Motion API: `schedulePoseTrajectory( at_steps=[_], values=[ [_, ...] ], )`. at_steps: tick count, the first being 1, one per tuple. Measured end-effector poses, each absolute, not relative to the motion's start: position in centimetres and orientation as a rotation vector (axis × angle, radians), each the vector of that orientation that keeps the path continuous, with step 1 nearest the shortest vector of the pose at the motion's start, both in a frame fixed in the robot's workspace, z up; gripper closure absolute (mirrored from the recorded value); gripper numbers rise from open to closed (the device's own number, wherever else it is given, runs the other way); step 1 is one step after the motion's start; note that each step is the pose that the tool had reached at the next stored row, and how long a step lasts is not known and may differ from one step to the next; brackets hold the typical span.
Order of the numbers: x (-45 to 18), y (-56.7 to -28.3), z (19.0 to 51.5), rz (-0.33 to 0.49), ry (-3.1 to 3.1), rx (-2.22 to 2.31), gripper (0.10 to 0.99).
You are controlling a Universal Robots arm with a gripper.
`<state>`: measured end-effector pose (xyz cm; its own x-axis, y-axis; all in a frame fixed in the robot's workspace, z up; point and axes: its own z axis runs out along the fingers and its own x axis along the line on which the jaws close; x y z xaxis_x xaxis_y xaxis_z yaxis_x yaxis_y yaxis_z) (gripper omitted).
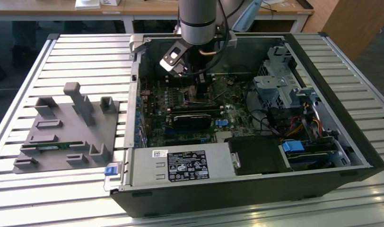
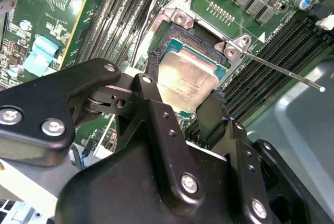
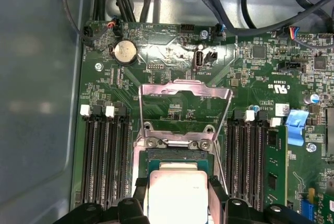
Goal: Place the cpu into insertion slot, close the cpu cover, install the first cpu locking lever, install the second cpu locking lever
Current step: 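Place the cpu into insertion slot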
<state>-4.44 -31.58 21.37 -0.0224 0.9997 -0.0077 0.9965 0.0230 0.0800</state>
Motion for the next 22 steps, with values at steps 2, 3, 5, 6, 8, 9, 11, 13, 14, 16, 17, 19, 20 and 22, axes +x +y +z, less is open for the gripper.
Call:
schedulePoseTrajectory(
  at_steps=[2,3,5,6,8,9,11,13,14,16,17,19,20,22],
  values=[
    [-4.4,-31.6,21.1,0.080,2.202,2.152,0.545],
    [-4.4,-31.6,20.9,0.079,2.201,2.152,0.545],
    [-4.4,-31.6,20.7,0.079,2.195,2.158,0.545],
    [-4.4,-31.6,20.5,0.079,2.192,2.161,0.545],
    [-4.4,-31.6,20.3,0.079,2.188,2.165,0.545],
    [-4.4,-31.6,20.2,0.079,2.188,2.165,0.545],
    [-4.4,-31.6,20.1,0.079,2.188,2.165,0.545],
    [-4.4,-31.6,20.0,0.078,2.187,2.165,0.545],
    [-4.4,-31.6,19.9,0.078,2.186,2.166,0.545],
    [-4.4,-31.6,19.9,0.078,2.185,2.167,0.545],
    [-4.4,-31.6,19.8,0.078,2.184,2.168,0.545],
    [-4.4,-31.6,19.8,0.078,2.182,2.171,0.545],
    [-4.4,-31.6,19.8,0.078,2.181,2.172,0.545],
    [-4.4,-31.6,19.7,0.078,2.180,2.172,0.545]
  ],
)
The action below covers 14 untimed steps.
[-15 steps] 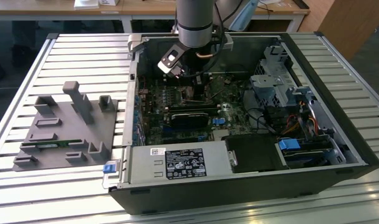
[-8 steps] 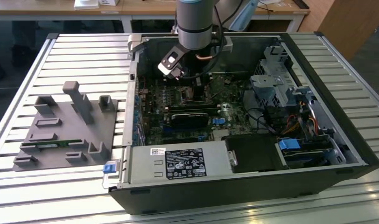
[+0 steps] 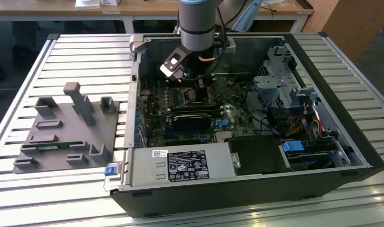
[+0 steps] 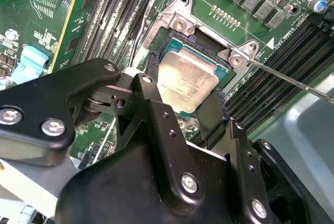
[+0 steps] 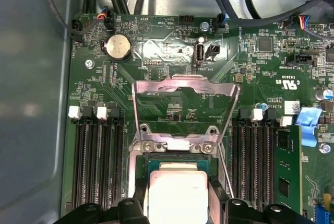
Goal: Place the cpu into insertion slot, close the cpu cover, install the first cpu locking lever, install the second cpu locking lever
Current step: 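Place the cpu into insertion slot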
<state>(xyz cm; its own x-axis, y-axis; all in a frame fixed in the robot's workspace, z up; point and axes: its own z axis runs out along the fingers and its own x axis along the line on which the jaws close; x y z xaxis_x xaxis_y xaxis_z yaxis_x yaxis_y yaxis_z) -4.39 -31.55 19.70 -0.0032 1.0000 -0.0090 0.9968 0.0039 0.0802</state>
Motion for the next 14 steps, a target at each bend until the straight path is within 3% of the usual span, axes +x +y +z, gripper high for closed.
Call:
schedulePoseTrajectory(
  at_steps=[14],
  values=[
    [-4.39,-31.50,19.39,0.077,2.177,2.175,0.545]
  ],
)
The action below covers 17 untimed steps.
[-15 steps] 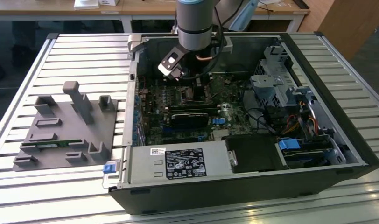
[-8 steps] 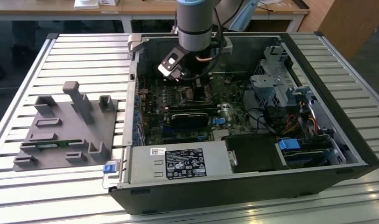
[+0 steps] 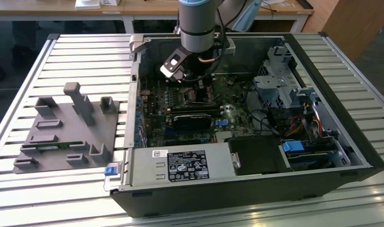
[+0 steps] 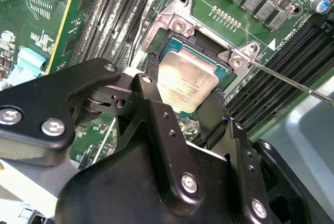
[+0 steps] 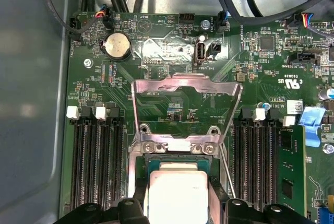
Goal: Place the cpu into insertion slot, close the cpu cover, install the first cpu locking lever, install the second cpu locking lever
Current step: 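Place the cpu into insertion slot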
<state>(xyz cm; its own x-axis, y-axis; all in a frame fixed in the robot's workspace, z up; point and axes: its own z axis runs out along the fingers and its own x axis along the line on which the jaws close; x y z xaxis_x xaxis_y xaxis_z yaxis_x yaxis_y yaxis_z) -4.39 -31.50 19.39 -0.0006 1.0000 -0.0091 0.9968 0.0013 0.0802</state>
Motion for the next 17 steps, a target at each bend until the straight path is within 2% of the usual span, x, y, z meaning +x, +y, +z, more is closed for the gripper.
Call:
schedulePoseTrajectory(
  at_steps=[6,7,17],
  values=[
    [-4.39,-31.50,19.39,0.078,2.177,2.175,0.533],
    [-4.39,-31.50,19.39,0.078,2.177,2.175,0.475],
    [-4.39,-31.50,19.58,0.078,2.177,2.175,0.475]
  ],
)
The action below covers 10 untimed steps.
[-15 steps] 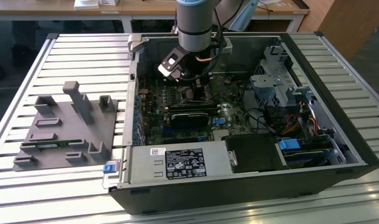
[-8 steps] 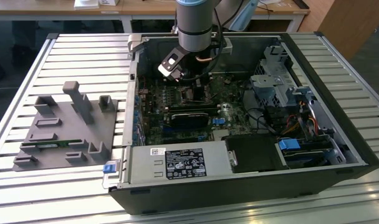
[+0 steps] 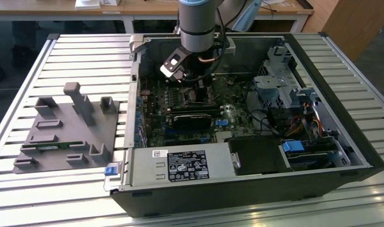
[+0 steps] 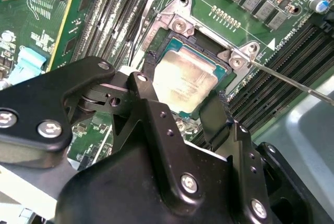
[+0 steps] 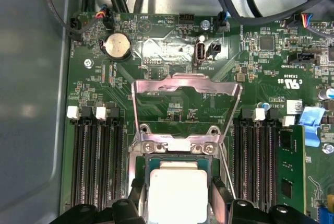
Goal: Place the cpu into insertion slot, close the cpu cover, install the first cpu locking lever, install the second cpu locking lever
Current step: 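Place the cpu into insertion slot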
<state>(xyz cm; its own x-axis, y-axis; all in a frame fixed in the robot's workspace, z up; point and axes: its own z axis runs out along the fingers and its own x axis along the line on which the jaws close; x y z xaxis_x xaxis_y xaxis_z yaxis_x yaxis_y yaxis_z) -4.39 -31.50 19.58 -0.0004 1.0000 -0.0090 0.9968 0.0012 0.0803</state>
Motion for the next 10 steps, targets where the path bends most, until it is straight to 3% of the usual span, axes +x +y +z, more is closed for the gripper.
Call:
schedulePoseTrajectory(
  at_steps=[5,6,7,10],
  values=[
    [-4.39,-31.51,20.55,0.076,2.178,2.176,0.486],
    [-4.39,-31.53,20.61,0.076,2.178,2.176,0.549],
    [-4.39,-31.54,20.63,0.076,2.178,2.176,0.549],
    [-4.37,-31.54,20.65,0.075,2.178,2.176,0.725]
  ],
)
